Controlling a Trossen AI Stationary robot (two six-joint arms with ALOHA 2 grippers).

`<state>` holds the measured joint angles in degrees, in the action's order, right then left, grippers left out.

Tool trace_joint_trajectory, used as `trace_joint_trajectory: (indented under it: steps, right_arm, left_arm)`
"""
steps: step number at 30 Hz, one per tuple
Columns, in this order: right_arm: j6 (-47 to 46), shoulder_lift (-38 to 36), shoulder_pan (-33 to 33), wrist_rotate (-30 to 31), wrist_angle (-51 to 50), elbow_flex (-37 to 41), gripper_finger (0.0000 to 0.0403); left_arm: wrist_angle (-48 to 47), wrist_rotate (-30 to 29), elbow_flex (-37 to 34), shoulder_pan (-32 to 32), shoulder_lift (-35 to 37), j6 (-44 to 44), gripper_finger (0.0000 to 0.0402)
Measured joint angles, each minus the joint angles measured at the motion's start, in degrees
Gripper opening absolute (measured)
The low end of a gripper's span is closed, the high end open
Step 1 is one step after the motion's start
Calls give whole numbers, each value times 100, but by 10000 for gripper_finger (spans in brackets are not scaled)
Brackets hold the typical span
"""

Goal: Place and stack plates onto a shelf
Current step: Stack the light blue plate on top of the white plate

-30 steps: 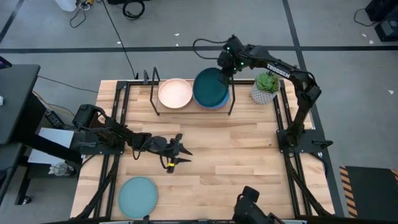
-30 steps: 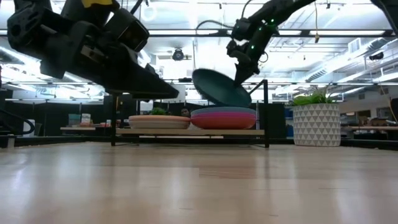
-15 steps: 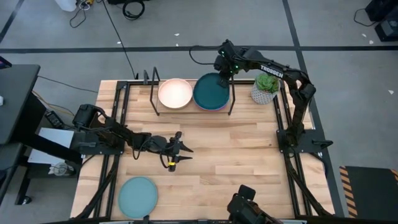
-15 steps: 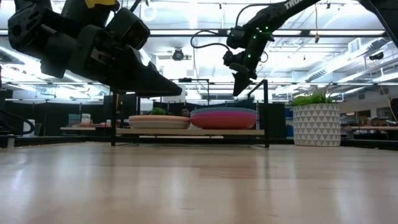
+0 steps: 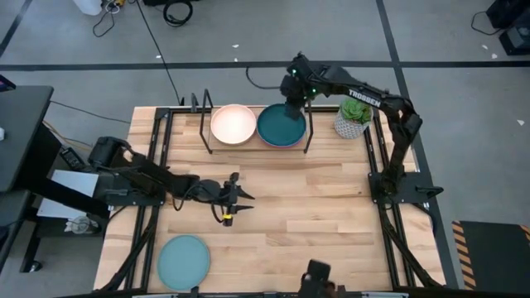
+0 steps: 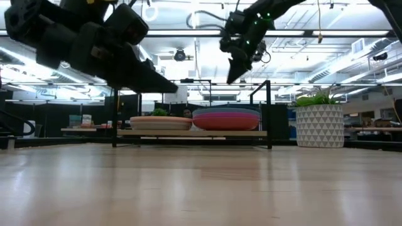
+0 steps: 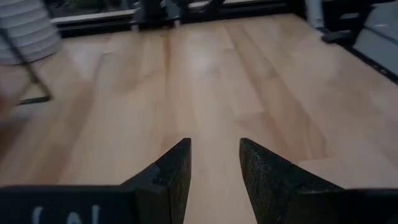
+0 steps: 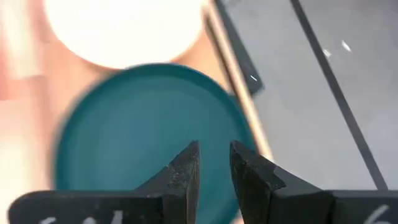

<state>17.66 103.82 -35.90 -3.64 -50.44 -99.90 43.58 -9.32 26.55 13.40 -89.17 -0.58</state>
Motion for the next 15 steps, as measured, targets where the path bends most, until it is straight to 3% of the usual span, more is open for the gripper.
trace_joint_trajectory:
  steps: [5,11,15]
  right_arm:
    - [10,-131,611,-82,614,454,94]
    - [-14,-280,1311,-7,1366,1069,93]
    - [-75,-348,1771,65,2035,1592,93]
  left_arm:
    - [-1345,-486,0,-4,877,318,143]
    - [-3005,-493,141,-3,1596,1081,143]
    - [-4220,-376,517,39,1692,1678,143]
